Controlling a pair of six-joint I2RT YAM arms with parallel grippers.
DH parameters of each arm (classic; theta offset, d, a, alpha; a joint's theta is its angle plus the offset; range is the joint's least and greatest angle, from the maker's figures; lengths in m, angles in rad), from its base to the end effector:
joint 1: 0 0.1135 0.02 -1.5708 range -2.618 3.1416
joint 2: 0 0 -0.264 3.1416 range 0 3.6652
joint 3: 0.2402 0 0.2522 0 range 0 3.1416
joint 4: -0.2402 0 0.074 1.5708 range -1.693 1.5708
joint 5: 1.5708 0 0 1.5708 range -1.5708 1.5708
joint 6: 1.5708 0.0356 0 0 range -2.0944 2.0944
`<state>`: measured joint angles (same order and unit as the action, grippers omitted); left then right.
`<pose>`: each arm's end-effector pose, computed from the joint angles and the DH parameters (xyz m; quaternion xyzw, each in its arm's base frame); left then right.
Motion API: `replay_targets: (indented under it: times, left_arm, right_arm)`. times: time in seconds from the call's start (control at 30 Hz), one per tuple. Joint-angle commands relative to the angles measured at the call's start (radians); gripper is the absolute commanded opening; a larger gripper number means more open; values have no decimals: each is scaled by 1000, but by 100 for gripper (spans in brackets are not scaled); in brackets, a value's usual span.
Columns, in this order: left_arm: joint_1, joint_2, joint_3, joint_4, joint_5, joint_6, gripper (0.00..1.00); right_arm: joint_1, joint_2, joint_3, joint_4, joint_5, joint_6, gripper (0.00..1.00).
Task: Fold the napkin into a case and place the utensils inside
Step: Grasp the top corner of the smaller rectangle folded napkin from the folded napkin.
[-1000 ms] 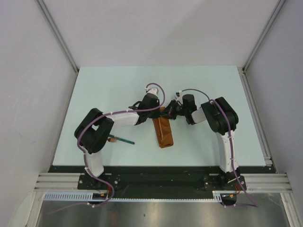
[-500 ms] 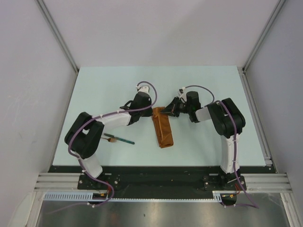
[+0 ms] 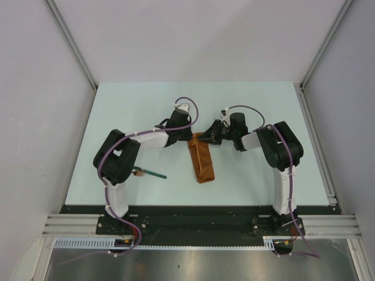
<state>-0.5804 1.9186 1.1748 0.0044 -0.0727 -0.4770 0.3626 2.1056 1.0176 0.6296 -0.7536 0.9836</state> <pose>0.3458 -0.2236 0.1662 0.0326 0.9138 -0.1749 0.3652 0.3757 0.1686 0.1073 0.0563 0.8113 0.5504 0.1890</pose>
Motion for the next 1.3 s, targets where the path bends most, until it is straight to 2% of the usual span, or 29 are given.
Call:
replay_targets:
  times: [0.0,0.07,0.37,0.5,0.77,0.9,1.1,1.17,1.23,1.27]
  left_arm:
    - [-16,3,48,12,51,26,17]
    - [-24,-7,36,22,62,21,17]
    - [-45,-50,-21,46,65,6,17]
    - [-49,-52,-21,48,65,5,17]
    - [-49,-43,-17,40,90,11,17]
    - [-50,-49,-20,49,97,9,17]
    - [-55,-55,-17,48,99,11,17]
    - [-53,-58,-15,45,99,14,17]
    - [-55,-62,-17,39,91,17,17]
    - [-55,-79,-20,34,88,17,18]
  right_arm:
    - [4,-2,45,-2,22,-36,26]
    - [6,-2,64,-36,30,-49,34]
    - [4,-41,68,-87,49,-80,50]
    - [6,-41,87,-134,57,-99,52]
    - [-1,-70,41,-76,56,-68,56]
    - [7,-52,75,-103,54,-72,53]
    - [16,-6,88,-68,48,-42,40]
    - [15,2,87,-67,43,-39,31]
    - [12,4,81,-53,37,-30,16]
    - [10,2,78,-51,37,-29,11]
